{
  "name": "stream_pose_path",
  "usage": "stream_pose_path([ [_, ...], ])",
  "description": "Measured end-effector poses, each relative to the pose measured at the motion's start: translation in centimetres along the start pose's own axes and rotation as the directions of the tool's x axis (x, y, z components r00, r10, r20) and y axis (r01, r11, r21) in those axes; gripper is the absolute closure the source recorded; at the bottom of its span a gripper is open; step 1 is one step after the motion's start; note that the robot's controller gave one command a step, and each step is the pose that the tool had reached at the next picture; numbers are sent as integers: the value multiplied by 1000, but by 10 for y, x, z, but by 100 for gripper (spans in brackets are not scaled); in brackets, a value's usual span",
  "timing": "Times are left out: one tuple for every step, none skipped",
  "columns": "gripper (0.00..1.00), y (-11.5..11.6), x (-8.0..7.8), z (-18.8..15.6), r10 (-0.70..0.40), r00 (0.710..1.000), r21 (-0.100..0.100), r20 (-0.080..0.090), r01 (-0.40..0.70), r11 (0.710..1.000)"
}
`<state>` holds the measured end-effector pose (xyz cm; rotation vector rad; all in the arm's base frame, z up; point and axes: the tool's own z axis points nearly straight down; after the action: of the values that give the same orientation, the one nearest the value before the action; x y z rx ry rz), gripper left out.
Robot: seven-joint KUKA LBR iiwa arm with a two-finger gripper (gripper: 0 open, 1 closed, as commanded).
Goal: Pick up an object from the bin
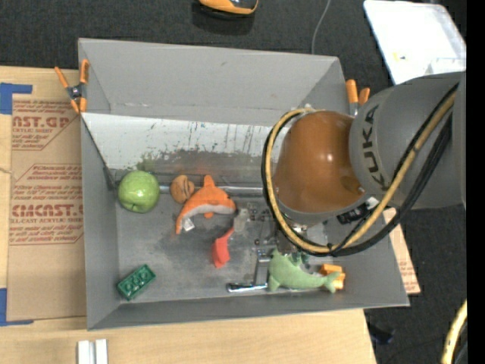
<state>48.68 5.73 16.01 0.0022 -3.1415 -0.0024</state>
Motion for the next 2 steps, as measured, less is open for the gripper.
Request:
stream_pose_path([
  [0,-1,-47,65,-384,923,2,7,384,923],
  [0,2,-49,42,-386,922,-2,-1,386,922],
])
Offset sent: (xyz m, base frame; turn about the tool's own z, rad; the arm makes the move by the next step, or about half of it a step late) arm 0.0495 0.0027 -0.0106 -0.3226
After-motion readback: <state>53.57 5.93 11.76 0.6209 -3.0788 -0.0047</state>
